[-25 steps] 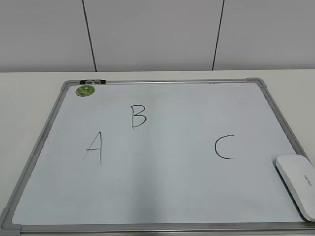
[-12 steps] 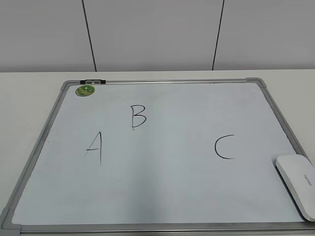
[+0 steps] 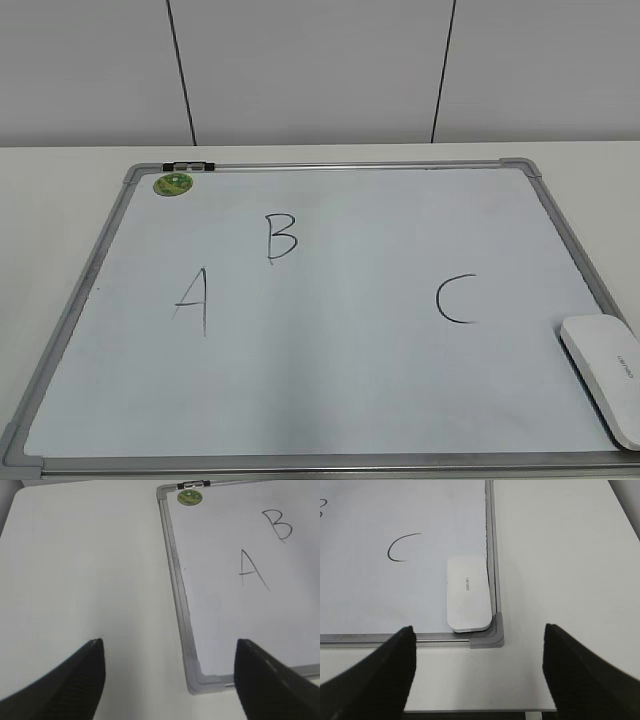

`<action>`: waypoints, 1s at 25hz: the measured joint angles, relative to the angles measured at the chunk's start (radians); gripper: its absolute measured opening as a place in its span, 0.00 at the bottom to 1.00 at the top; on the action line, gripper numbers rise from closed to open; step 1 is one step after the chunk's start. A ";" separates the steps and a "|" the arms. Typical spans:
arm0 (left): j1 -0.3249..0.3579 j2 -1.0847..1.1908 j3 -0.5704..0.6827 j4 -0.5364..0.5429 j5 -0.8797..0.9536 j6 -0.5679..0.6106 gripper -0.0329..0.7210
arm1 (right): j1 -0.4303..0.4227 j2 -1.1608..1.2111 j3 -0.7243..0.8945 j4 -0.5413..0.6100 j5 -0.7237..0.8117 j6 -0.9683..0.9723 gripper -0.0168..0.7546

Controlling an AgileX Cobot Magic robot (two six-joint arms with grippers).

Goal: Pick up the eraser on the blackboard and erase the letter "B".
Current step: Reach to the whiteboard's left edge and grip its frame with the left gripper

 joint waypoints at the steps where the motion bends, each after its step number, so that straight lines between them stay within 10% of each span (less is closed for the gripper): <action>1: 0.000 0.042 -0.005 -0.005 -0.035 0.000 0.83 | 0.000 0.000 0.000 0.000 0.000 0.000 0.78; 25: -0.060 1.217 -0.407 -0.017 -0.221 0.000 0.78 | 0.000 0.000 0.000 0.000 0.000 0.000 0.78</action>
